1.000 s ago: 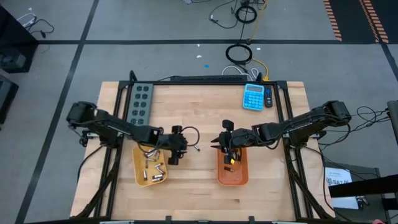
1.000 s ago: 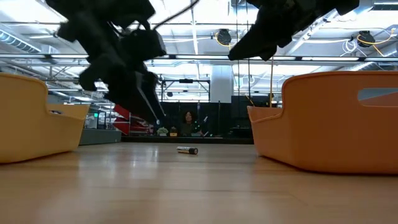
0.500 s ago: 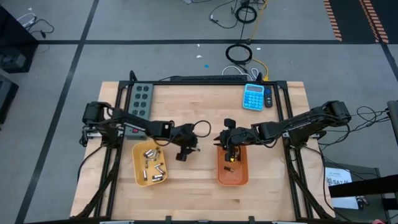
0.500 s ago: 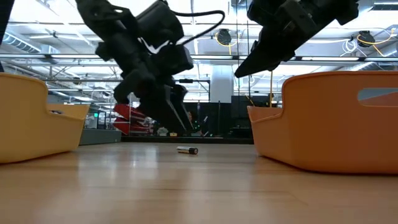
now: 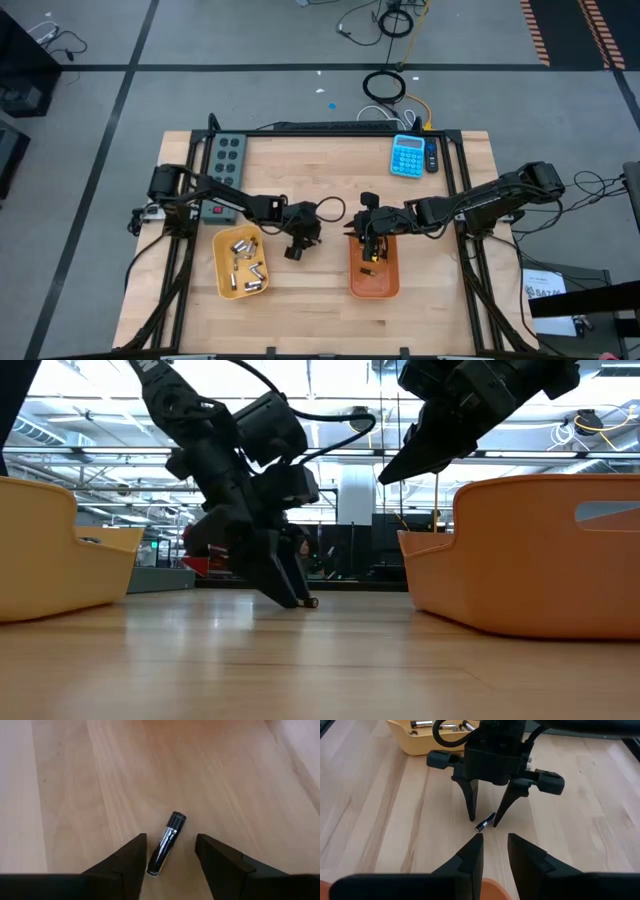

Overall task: Sort batteries
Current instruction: Put the silver battery into the yellow bin

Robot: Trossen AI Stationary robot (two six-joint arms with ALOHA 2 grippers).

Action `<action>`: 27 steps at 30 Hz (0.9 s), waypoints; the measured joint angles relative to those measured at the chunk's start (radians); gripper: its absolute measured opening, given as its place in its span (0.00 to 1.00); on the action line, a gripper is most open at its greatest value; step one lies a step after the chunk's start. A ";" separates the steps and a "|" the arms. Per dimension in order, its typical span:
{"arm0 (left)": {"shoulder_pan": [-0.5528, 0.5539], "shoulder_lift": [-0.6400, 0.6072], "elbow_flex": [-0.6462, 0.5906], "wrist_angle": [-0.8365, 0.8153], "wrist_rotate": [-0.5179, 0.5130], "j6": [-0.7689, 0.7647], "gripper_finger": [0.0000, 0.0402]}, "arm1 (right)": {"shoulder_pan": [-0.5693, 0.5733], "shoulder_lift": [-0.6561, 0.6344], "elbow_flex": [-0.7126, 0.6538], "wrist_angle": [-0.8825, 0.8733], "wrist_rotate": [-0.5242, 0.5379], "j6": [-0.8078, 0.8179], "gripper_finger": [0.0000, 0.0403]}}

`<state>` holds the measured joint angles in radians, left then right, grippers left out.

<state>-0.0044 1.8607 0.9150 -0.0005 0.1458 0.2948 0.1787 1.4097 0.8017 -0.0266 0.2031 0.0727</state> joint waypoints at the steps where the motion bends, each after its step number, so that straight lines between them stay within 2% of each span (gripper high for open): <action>1: 0.000 0.004 0.001 0.000 0.004 0.000 0.45 | 0.000 0.000 0.000 0.000 0.000 -0.001 0.20; 5: 0.000 0.012 0.001 0.002 0.042 -0.001 0.33 | 0.000 0.000 0.000 0.000 0.000 -0.002 0.20; 11: -0.012 0.014 0.001 -0.002 0.043 -0.029 0.06 | 0.000 0.000 0.000 0.000 0.000 -0.002 0.20; 20: -0.045 -0.023 -0.002 -0.046 0.042 -0.157 0.06 | 0.000 -0.012 0.000 0.000 0.000 -0.002 0.20; 27: -0.083 -0.150 -0.003 -0.126 -0.077 -0.186 0.06 | 0.000 -0.074 0.000 0.000 0.006 -0.013 0.20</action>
<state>-0.0873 1.7105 0.9117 -0.1263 0.0686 0.1089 0.1786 1.3361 0.8018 -0.0269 0.2094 0.0593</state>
